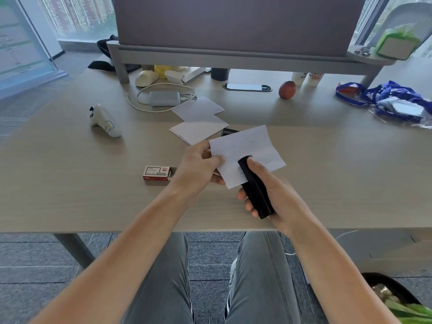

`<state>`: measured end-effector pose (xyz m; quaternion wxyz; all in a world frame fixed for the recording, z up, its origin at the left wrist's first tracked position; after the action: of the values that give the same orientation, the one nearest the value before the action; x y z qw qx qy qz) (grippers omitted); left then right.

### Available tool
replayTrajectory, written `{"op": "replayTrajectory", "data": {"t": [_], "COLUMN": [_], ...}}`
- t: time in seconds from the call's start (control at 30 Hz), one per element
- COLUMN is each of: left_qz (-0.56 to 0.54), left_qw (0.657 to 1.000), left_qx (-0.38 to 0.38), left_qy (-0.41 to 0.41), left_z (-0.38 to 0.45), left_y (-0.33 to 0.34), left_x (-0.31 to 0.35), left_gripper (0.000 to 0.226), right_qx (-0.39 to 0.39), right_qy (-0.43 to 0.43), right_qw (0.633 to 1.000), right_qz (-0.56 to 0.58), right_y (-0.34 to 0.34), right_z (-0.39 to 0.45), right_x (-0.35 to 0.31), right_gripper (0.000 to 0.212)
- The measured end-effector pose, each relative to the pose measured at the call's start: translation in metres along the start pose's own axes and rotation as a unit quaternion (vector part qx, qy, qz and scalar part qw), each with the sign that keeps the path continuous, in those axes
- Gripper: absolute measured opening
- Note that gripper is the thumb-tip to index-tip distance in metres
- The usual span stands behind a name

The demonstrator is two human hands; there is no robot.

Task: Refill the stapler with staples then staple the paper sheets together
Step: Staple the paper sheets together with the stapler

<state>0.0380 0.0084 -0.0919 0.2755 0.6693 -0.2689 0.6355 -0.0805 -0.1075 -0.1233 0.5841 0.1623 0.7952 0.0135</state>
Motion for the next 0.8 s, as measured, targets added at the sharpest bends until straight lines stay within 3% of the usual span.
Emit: {"op": "replayTrajectory", "data": {"t": [0.43, 0.67, 0.8], "left_qz": [0.012, -0.001, -0.036], "left_qw": [0.999, 0.997, 0.993], "left_qx": [0.045, 0.066, 0.111], "left_qy": [-0.018, -0.032, -0.033], "left_z": [-0.021, -0.023, -0.024], "left_y": [-0.001, -0.007, -0.029], "left_x": [-0.017, -0.024, -0.018], "left_gripper": [0.012, 0.013, 0.017], "right_qx": [0.047, 0.005, -0.011], "right_qy": [-0.02, 0.034, 0.061], "right_qw": [0.997, 0.998, 0.988], "right_qz": [-0.05, -0.043, -0.142], "right_y": [-0.001, 0.005, -0.003], "right_z": [0.003, 0.002, -0.002], "right_x": [-0.002, 0.001, -0.003], "right_gripper": [0.05, 0.058, 0.046]}}
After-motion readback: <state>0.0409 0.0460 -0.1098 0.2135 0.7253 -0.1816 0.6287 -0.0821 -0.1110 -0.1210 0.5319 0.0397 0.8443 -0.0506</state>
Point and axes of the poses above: each hand's wrist, its own z-axis towards the middle knuckle, its own y-axis out of the palm, x = y × z, the point moved 9 cm from there along z, towards the middle knuckle, and after that the axes turned 12 degrees about -x, right-handed, at the moved point
